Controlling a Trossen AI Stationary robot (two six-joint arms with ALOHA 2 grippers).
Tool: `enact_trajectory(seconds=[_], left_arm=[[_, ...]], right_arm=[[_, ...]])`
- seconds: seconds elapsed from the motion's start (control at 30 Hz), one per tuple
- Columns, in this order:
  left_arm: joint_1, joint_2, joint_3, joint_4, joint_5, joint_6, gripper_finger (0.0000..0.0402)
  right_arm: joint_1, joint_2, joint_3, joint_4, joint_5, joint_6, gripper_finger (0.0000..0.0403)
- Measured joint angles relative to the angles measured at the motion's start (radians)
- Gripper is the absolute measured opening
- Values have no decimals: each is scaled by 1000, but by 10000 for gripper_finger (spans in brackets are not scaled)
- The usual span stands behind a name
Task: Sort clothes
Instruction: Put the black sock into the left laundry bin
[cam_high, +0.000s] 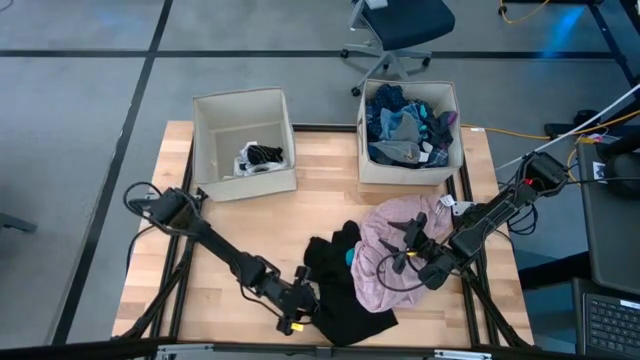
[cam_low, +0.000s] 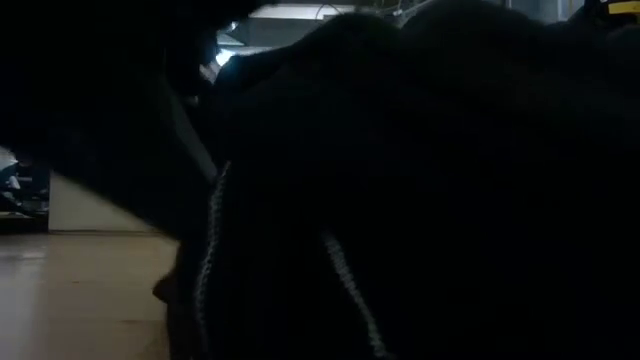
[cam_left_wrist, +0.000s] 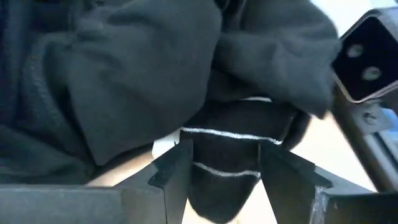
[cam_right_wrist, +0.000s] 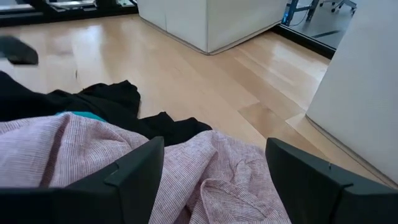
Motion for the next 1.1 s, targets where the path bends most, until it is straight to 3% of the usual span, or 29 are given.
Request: enact_trajectory(seconds=[0.17, 0.43, 0.7, 0.93, 1.1], left_arm=[[0, 38, 0, -1, -1, -23, 152], [0, -1, 1, -93, 8, -53, 13], [-2, -219, 0, -347, -55, -78, 10], [19, -469, 0, -456, -320, 74, 12], [76, -622, 0, -454, -445, 236, 14]], right_arm=[[0, 0, 0, 0, 10, 7, 280], [0, 0, 0, 15, 31, 7, 280], [0, 0, 0, 15, 26, 3, 280], [0, 1, 0, 18, 26, 5, 280], [0, 1, 0, 17, 40, -8, 280]])
